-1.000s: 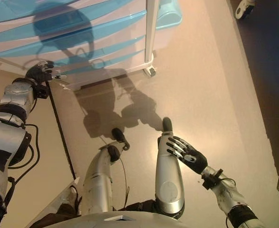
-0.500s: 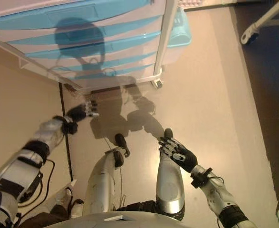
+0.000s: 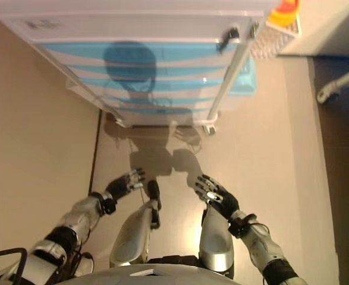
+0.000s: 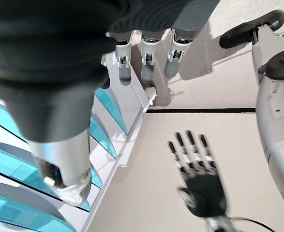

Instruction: Open the drawer and pick up the medicine

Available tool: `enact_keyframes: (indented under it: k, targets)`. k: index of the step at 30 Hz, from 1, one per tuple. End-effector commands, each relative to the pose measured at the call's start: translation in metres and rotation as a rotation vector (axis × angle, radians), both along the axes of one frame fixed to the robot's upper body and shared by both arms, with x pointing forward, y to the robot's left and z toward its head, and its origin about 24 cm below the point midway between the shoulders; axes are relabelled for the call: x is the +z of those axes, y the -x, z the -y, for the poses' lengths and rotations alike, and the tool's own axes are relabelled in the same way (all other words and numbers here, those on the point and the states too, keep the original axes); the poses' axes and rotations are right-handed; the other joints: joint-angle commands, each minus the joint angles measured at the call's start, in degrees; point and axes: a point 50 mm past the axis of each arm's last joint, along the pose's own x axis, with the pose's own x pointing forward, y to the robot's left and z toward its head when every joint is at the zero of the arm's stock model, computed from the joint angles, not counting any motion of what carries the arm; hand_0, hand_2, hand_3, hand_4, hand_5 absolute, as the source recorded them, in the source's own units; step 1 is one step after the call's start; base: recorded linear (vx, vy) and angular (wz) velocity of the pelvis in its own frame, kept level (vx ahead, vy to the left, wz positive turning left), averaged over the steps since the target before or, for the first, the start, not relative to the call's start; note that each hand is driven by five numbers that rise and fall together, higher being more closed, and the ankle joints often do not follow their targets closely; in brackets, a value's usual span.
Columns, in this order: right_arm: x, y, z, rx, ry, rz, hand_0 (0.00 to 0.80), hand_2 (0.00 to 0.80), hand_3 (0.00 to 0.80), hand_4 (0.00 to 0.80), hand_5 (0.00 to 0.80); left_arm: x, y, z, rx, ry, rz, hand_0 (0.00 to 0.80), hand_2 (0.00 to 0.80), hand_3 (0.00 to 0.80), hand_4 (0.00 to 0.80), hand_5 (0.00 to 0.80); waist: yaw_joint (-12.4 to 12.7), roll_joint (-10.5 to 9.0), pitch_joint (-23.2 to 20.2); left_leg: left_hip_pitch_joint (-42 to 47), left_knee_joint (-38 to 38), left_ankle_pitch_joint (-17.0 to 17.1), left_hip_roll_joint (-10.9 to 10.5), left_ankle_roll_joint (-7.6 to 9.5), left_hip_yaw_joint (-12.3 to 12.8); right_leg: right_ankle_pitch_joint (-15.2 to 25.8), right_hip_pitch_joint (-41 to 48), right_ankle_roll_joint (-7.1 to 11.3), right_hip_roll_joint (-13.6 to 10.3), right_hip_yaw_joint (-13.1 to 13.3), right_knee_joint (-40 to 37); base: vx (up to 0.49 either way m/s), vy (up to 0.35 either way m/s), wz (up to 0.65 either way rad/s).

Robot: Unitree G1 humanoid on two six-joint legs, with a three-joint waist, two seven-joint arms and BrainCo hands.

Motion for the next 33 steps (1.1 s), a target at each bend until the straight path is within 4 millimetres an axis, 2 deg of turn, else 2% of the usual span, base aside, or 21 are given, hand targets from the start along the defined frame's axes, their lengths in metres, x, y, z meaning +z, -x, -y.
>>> enact_keyframes:
  k: [1, 7, 15, 33]
  targets:
    - [-0.009, 0.013, -0.007, -0.005, -0.003, -0.057, 0.0, 0.0, 0.0, 0.0, 0.0, -0.003, 0.007, 0.012, -0.017, 0.086, -0.018, 0.0, 0.0, 0.0, 0.0, 0.0, 1.75, 0.13, -5.57, 3.1, 0.49, -5.43, -1.87, 0.27, -2.86, 2.3, 0.36, -1.06, 1.64, -3.16, -0.19, 0.035, -0.075, 0.24]
    - [-0.025, 0.025, -0.012, -0.045, -0.028, -0.159, 0.0, 0.0, 0.0, 0.0, 0.0, -0.016, 0.024, 0.022, 0.017, 0.157, -0.097, 0.0, 0.0, 0.0, 0.0, 0.0, 3.0, 0.31, -9.13, 5.51, -2.95, -3.86, -1.43, -0.58, -3.33, 2.42, 4.14, -1.23, 2.0, -4.97, -3.03, 0.039, -0.057, 0.09]
    - [-0.037, 0.037, -0.016, -0.102, -0.051, -0.217, 0.0, 0.0, 0.0, 0.0, 0.0, -0.026, 0.039, 0.033, 0.059, 0.239, -0.152, 0.0, 0.0, 0.0, 0.0, 0.0, 3.64, 0.6, -12.52, 7.75, -6.39, -2.64, -1.18, -1.0, -3.77, 1.95, 6.92, -1.42, 2.83, -6.17, -4.73, 0.017, -0.028, 0.06]
    - [-0.055, 0.054, -0.014, -0.162, -0.098, -0.329, 0.0, 0.0, 0.0, 0.0, 0.0, -0.039, 0.056, 0.041, 0.157, 0.338, -0.209, 0.0, 0.0, 0.0, 0.0, 0.0, 3.79, 0.11, -15.85, 10.2, -7.43, -3.52, -0.78, -1.11, -3.51, 2.4, 9.76, -1.23, 3.56, -5.93, -7.53, -0.006, -0.017, 0.0]
